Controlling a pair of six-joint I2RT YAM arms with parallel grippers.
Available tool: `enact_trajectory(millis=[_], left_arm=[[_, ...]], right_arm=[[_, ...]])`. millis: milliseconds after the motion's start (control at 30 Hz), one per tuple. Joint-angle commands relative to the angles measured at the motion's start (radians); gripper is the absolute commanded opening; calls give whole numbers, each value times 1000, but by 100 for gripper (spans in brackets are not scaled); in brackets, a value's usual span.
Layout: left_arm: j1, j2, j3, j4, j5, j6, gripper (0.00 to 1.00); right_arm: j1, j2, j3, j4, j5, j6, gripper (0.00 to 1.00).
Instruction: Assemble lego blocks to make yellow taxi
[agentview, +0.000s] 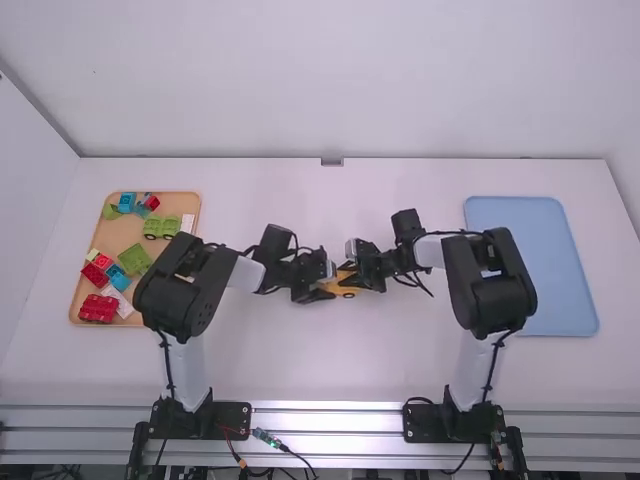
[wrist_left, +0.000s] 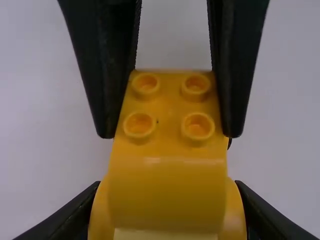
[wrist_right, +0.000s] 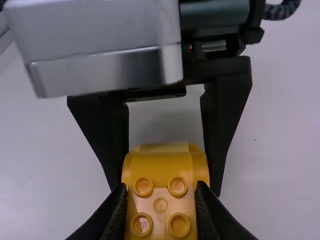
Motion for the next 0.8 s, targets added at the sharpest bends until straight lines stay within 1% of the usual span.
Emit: enact_trajectory(millis=[0,167,267,333,400,533,667,700,767], left_arm=[[19,16,-15,-25,-74,19,9],[18,16,-15,-30,-70,19,9],[18,16,-15,-37,-70,19,8],[20,16,-15,-45,-66,20,7],[21,16,-15,-45,-66,19,8],[18,16,-15,-48,-67,19,12],[20,16,-15,-48,-67,20,12],[17,16,-15,-48,-67,20,12],[23,16,-15,-48,-67,19,11]], right_arm=[[-27,-20,-29,-19,76,-23,0],[-9,-20,-26,-8,76,-5,0],[10,-20,-26,33,103,48,0],[37,-20,-24,69,154,123,0],[49,-20,-24,78,167,137,0],[73,-20,-25,90,184,135,0],[69,-20,-24,89,185,135,0],[59,-20,-24,89,182,135,7],[49,-20,-24,89,170,135,16]])
